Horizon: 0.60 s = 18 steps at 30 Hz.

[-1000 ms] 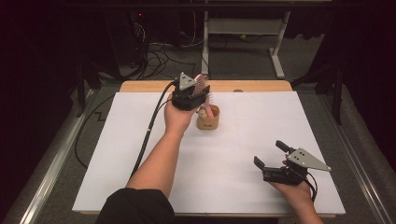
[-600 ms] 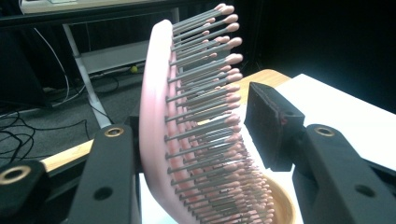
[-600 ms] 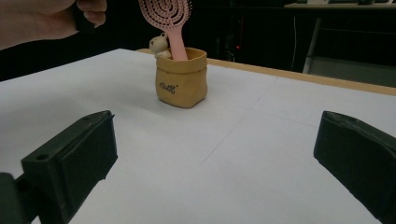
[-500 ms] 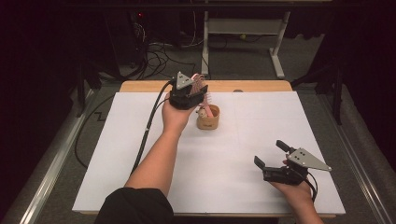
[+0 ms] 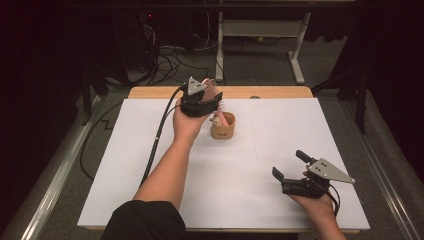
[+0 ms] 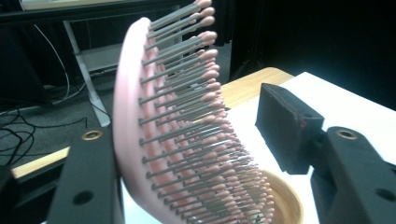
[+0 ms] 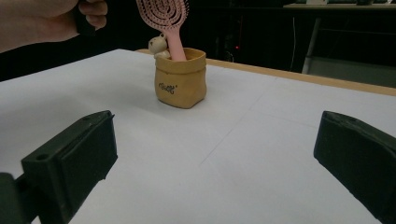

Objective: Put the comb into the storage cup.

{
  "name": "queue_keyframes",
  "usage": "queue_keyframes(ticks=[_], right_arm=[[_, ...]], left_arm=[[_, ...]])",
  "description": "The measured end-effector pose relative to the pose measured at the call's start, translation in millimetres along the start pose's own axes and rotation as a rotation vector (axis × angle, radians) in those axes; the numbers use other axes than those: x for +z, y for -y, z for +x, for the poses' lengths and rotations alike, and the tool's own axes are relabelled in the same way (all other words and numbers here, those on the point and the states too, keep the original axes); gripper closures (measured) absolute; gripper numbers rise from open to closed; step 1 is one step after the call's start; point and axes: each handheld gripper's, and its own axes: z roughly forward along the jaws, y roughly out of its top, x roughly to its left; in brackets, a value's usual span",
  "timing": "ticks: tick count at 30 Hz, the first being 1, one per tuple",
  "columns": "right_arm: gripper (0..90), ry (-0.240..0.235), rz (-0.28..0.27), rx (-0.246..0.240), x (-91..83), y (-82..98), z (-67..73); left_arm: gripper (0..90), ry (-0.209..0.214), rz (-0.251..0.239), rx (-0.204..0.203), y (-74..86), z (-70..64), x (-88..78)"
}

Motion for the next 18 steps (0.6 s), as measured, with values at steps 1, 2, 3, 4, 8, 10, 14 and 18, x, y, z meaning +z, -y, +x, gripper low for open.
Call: queue_keyframes(ticks=[1, 2, 3, 4, 8, 10, 14, 18], right_arm=[[0.0, -0.001, -0.001, 0.000, -0.1, -0.1, 0.1], [0.0, -0.001, -0.002, -0.002, -0.3, -0.1, 0.1], [0.0, 0.000, -0.001, 0.000, -0.3, 0.0, 0.1], [0.0, -0.001, 0.000, 0.001, -0.3, 0.0, 0.0], [0.0, -0.001, -0.002, -0.002, -0.6, -0.2, 0.1], [0.0, -0.001, -0.001, -0.001, -0.4, -0.1, -0.2], [0.0, 0.000, -0.001, 0.000, -0.5, 0.0, -0.4], [0.0, -0.001, 0.001, -0.005, -0.1, 0.1, 0.2]], left_arm=[[38.6, 0.002, -0.001, -0.002, 0.2, 0.4, 0.0], [38.2, 0.003, -0.002, -0.002, 0.4, 0.7, 0.2], [38.0, 0.002, -0.003, -0.001, 0.6, 0.8, 0.2], [37.8, 0.002, -0.005, -0.002, 0.9, 1.1, 0.3], [36.4, 0.003, -0.009, -0.009, 2.2, 2.7, 0.7], [36.1, 0.003, -0.009, -0.016, 3.1, 4.3, 0.6], [35.5, -0.007, -0.010, -0.020, 5.5, 7.3, -0.7], [33.4, -0.011, -0.014, -0.041, 7.2, 11.1, -2.6]])
